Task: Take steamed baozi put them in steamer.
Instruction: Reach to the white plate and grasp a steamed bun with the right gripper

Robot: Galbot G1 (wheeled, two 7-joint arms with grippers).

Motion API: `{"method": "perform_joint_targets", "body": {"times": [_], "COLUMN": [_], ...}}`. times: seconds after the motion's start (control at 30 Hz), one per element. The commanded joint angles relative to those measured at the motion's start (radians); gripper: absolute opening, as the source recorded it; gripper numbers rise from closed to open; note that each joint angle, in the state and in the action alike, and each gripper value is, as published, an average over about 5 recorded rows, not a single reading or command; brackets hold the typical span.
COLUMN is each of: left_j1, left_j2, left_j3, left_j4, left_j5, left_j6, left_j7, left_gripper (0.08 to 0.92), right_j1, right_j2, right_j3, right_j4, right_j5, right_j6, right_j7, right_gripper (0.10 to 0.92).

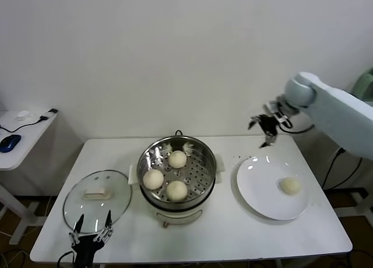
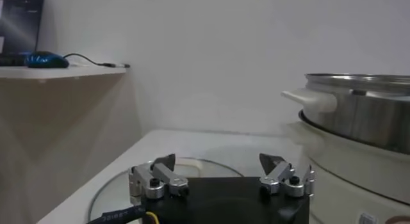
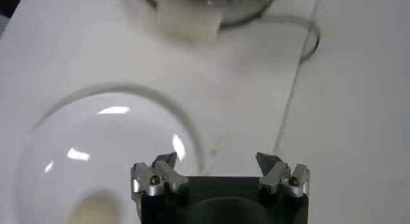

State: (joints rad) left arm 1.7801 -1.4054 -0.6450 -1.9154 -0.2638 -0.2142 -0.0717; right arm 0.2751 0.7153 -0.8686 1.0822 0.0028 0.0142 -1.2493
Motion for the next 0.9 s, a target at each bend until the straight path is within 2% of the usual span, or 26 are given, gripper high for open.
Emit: {"method": "perform_joint_targets", "body": {"times": [0.03,0.37,0.9], "left_j1": [-0.002,0.004,0.005], "left_j2": [-0.001,-0.005,-0.007], "left_j3": [0.004,-0.002,-0.011], "left_j4": [0.0,-0.006,-0.003], "left_j5": [0.0,-0.003,-0.004], "left_j6": [0.004,0.012,0.01], "left_j7": [0.0,-0.003,-0.004], "left_gripper": [0.823,0.823,0.823], "right_j1": [-0.258,-0.306,-0.319], "right_j2": [-0.182,-0.114,-0.027], "right_j3": [0.067,0.071,0.084], "right_j4": [-0.09,-0.083,-0.144], "right_j5": [-0.033,-0.053,-0.101], "right_j6": [-0.081,-0.083,-0.082], "right_j7": [0.043,0.133,0.159], "right_gripper": [0.823,0.823,0.823]}}
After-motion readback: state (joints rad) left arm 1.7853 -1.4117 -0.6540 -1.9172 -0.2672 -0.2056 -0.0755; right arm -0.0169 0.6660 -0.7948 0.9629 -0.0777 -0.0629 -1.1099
